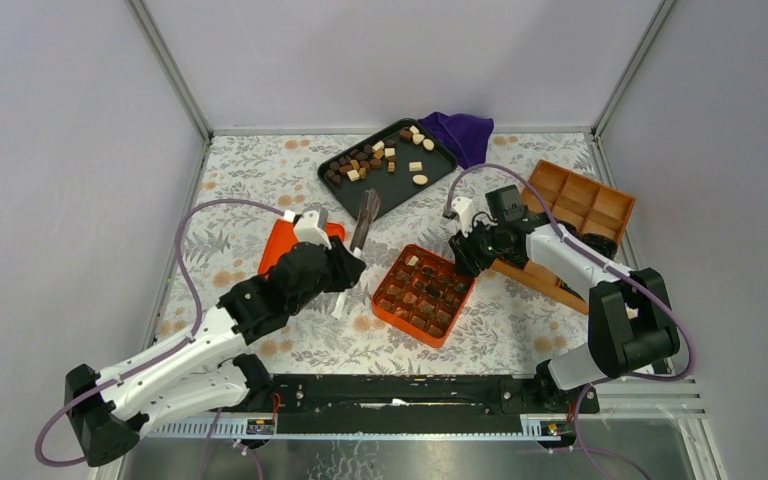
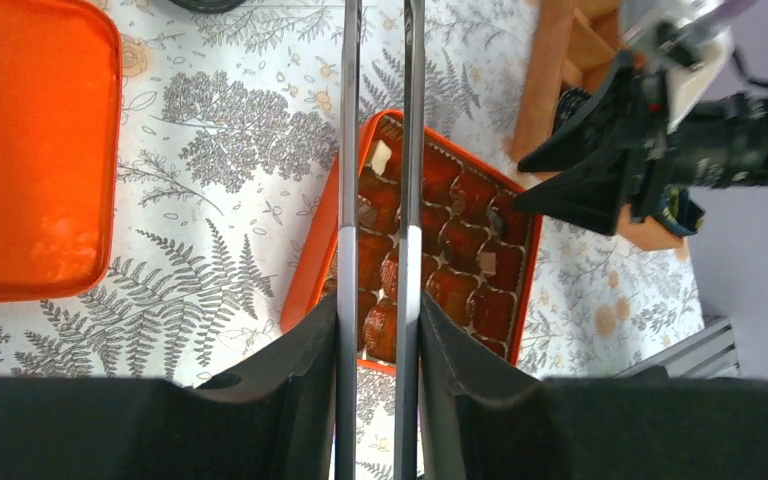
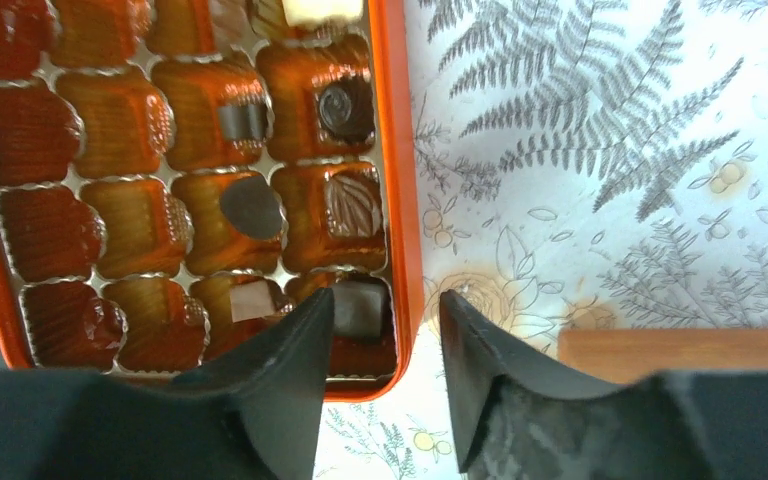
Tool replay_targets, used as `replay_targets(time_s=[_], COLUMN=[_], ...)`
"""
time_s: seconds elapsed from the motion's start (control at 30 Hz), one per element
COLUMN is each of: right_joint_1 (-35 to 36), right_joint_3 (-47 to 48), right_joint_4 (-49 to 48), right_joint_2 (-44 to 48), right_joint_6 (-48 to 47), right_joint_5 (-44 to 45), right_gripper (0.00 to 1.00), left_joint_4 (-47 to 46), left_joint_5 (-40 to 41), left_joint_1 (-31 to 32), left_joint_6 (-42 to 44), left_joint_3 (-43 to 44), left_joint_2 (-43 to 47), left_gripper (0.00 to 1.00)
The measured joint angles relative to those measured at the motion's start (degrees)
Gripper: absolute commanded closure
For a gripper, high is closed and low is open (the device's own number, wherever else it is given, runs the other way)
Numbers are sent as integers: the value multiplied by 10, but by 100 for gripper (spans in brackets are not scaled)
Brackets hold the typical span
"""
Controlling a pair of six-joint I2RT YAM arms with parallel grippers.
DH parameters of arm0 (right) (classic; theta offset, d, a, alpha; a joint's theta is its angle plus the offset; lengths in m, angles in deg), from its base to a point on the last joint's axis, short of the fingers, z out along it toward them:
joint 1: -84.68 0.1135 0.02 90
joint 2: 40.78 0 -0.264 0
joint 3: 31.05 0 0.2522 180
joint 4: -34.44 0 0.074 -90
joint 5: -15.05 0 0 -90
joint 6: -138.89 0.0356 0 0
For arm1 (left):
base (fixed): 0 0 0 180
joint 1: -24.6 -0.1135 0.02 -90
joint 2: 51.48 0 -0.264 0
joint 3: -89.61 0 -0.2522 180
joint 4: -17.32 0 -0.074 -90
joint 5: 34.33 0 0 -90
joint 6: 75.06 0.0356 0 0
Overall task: Pack the chocolate
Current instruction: Place the packing box at the center of the board.
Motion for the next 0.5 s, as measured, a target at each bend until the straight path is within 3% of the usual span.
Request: replay_targets(time_s=[0.13, 0.43, 0.5], right_joint_1=[1, -70, -92], right_joint_3=[33, 71, 70], right_joint_4=[19, 64, 60], right_joint_2=[2, 95, 110], right_joint_6=[9, 23, 31], right_joint_5=[-15, -109, -135], right_gripper=[22, 19, 8], left_joint_4=[8, 75, 87], left_joint_5=[-54, -164, -176], left_joint_1=[-40, -181, -198], left_joint_6=[27, 120, 137], left_joint_3=[12, 197, 245], left_joint_2=[-35, -219, -267], left_gripper=[64, 63, 63])
